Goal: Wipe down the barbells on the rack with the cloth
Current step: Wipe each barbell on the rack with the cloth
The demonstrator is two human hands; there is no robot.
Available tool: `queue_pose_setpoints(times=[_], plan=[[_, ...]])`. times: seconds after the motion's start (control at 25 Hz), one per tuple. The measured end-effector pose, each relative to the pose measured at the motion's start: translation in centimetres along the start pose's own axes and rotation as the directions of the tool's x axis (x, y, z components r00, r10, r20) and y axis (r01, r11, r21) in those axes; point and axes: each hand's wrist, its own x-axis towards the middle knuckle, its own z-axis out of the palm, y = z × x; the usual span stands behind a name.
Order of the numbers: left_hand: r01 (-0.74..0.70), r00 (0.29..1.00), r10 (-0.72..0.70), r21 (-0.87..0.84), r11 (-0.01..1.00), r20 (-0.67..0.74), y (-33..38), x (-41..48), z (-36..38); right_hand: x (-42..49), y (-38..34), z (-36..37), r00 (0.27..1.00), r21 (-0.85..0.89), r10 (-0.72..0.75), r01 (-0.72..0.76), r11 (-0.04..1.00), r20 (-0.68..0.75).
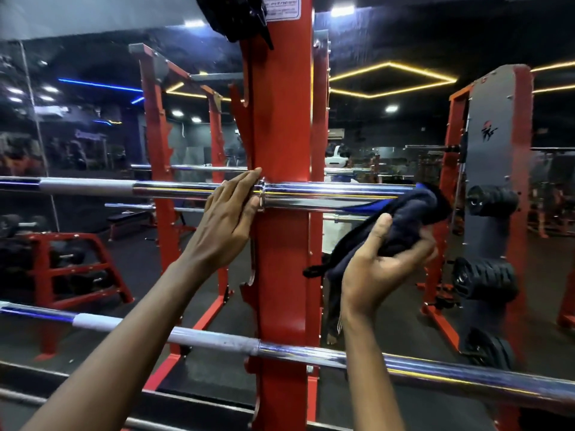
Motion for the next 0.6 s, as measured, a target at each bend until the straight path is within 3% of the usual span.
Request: queue_pose_setpoints(times=[0.08, 0.16, 0.32, 0.44, 0.52, 0.6], plan=[[-0.032, 0.999, 0.031, 0.043, 0.999, 0.026, -0.7, -0.2, -0.2, 0.3, 0.2, 0.3, 0.974, -0.142, -0.154, 0.178, 0.974, 0.165], [-0.053, 0.998, 0.05, 0.066, 0.996, 0.045, -1.4, -0.4, -0.4, 1.5, -0.5, 1.2, 0.895, -0.203, -0.292, 0.372, 0.906, 0.339], [-0.14, 0.99, 0.136, 0.11, 0.984, 0.048, -2.5, -0.4, -0.8, 1.1, -3.0, 4.6, 0.75, -0.282, -0.251, 0.503, 0.817, 0.612], [-0.194, 0.981, 0.191, 0.123, 0.973, 0.034, -4.4, -0.5, -1.6, -1.4, -3.6, 6.3, 0.596, -0.211, -0.298, 0.635, 0.743, 0.746], [-0.239, 0.971, 0.235, 0.175, 0.955, 0.041, -6.2, -0.8, -2.4, -1.7, -3.4, 6.7, 0.608, -0.237, -0.307, 0.65, 0.722, 0.732], [-0.231, 0.973, 0.228, 0.227, 0.946, 0.041, -8.6, -1.0, -3.7, -1.4, -3.2, 7.1, 0.707, -0.33, -0.266, 0.585, 0.741, 0.655]])
